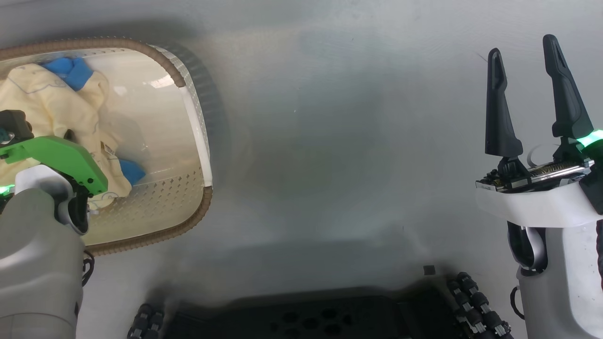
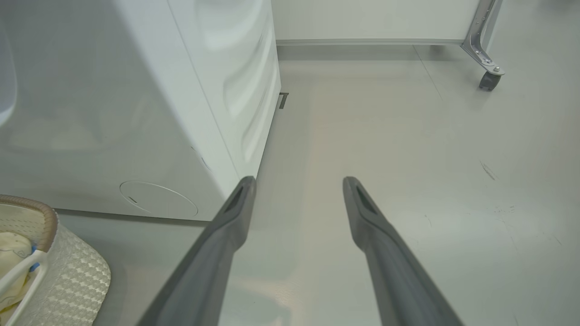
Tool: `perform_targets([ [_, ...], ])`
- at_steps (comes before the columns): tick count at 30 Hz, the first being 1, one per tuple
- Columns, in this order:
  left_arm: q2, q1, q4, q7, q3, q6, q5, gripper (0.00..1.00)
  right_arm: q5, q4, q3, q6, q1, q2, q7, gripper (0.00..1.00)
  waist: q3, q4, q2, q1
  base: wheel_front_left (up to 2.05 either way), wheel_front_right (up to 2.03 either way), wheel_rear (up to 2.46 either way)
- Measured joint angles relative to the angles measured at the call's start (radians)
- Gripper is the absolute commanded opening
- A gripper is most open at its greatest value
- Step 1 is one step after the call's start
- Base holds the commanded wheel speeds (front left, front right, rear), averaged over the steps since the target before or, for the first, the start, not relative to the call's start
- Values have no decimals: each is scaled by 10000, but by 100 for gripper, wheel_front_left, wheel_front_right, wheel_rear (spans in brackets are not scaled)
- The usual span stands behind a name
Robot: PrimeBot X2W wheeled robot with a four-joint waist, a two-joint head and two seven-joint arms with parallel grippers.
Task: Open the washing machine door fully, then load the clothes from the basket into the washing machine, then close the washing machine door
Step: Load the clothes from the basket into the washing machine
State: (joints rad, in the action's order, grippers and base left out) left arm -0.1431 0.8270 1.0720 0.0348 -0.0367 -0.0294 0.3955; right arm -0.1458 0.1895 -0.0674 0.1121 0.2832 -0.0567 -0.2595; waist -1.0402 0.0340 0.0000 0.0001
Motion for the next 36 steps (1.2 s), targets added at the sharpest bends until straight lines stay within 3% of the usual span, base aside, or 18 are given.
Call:
perform_targets([
  [21,579,-33,1034,-2583,42,700,63,0,123,-669,399,12,367,-123,0,100,1193,-502,0,-1,0,0,0],
  [36,897,-1092,665,-2869,395,876,-295,0,148,-1473,625,13,-112,-138,0,100,3068,-990,0,-1,0,0,0],
])
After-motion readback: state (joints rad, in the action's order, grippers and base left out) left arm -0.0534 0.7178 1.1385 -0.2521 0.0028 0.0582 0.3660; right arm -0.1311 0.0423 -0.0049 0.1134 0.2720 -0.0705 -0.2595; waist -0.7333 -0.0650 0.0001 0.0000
